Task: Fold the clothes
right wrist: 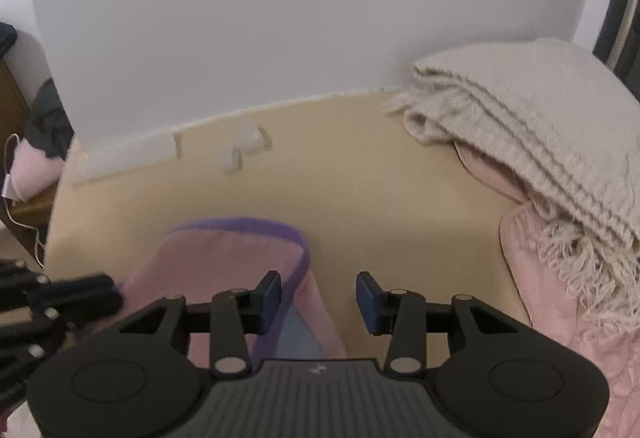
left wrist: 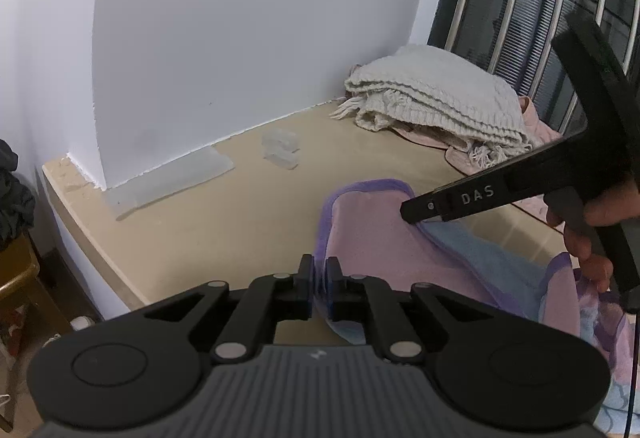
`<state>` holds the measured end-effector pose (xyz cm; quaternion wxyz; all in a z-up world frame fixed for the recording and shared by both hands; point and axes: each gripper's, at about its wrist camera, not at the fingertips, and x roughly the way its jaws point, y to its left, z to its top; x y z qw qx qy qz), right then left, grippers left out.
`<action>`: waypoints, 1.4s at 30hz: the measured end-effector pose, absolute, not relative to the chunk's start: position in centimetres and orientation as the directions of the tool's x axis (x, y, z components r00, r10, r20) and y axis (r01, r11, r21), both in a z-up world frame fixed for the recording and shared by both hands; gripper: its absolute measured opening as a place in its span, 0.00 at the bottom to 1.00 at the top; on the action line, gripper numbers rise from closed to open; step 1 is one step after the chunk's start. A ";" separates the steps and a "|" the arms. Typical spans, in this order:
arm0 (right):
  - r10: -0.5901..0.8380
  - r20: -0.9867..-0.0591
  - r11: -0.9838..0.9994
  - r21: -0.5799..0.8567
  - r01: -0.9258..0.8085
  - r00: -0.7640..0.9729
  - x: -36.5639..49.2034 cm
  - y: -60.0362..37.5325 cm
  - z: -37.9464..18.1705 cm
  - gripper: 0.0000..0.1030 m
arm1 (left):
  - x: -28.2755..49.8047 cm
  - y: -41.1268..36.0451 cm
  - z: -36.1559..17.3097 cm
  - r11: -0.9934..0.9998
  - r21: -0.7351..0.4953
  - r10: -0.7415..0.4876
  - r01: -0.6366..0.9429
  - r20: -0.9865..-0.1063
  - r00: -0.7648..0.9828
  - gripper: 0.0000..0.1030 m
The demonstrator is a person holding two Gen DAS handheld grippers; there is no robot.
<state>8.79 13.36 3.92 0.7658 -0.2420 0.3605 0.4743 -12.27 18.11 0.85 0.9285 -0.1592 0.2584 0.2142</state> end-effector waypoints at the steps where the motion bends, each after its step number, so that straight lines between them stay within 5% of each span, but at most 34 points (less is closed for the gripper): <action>1: 0.558 -0.781 0.437 -0.013 -0.899 0.282 8.9 13.2 4.0 0.32 | -12.3 18.1 0.8 0.859 -0.183 0.316 -0.479 -0.547 0.775 0.06; 2: 0.561 -0.772 0.444 -0.022 -0.896 0.297 8.9 13.1 4.1 0.16 | -12.3 18.1 0.8 0.860 -0.178 0.317 -0.478 -0.547 0.774 0.06; 3: 0.554 -0.758 0.464 -0.061 -0.884 0.343 8.7 13.0 4.2 0.10 | -12.3 18.0 0.9 0.861 -0.174 0.318 -0.478 -0.548 0.773 0.06; 9: 0.595 -0.738 0.488 0.017 -0.873 0.318 8.2 11.9 6.4 0.28 | -12.4 17.9 1.0 0.868 -0.162 0.315 -0.470 -0.552 0.772 0.06; 13: 0.549 -0.786 0.437 -0.020 -0.899 0.284 6.7 12.6 5.9 0.28 | -12.4 18.0 0.9 0.867 -0.161 0.317 -0.471 -0.551 0.772 0.06; 15: 0.508 -0.807 0.438 -0.058 -0.897 0.300 6.3 13.1 4.9 0.26 | -12.5 17.9 0.9 0.869 -0.157 0.318 -0.469 -0.548 0.774 0.06; 17: 0.495 -0.798 0.467 -0.089 -0.880 0.343 6.3 13.4 4.4 0.01 | -12.6 17.9 0.8 0.872 -0.154 0.316 -0.464 -0.547 0.775 0.06; 29: 0.440 -0.728 0.491 -0.295 -0.820 0.526 7.3 15.0 3.4 0.01 | -12.5 18.0 0.9 0.874 -0.159 0.307 -0.460 -0.553 0.775 0.06; 31: 0.431 -0.704 0.478 -0.352 -0.805 0.564 6.9 15.2 3.2 0.09 | -12.5 18.2 1.0 0.867 -0.172 0.306 -0.468 -0.557 0.772 0.06; 33: 0.454 -0.719 0.467 -0.311 -0.828 0.526 7.1 14.8 4.0 0.25 | -12.8 18.6 1.2 0.853 -0.191 0.313 -0.486 -0.558 0.769 0.30; 35: 0.556 -0.714 0.487 -0.134 -0.863 0.425 8.7 13.1 6.0 0.44 | -13.2 18.6 1.5 0.849 -0.185 0.327 -0.495 -0.552 0.767 0.39; 38: 0.624 -0.709 0.506 0.049 -0.861 0.327 11.9 11.7 7.8 0.44 | -13.0 18.3 1.5 0.865 -0.153 0.324 -0.479 -0.559 0.764 0.39; 40: 0.605 -0.734 0.497 0.047 -0.866 0.307 12.8 12.2 7.3 0.44 | -12.6 17.9 1.3 0.876 -0.131 0.319 -0.464 -0.565 0.761 0.35; 42: 0.568 -0.767 0.469 0.003 -0.883 0.299 12.4 13.5 6.1 0.43 | -12.4 17.6 1.0 0.878 -0.098 0.344 -0.469 -0.553 0.759 0.16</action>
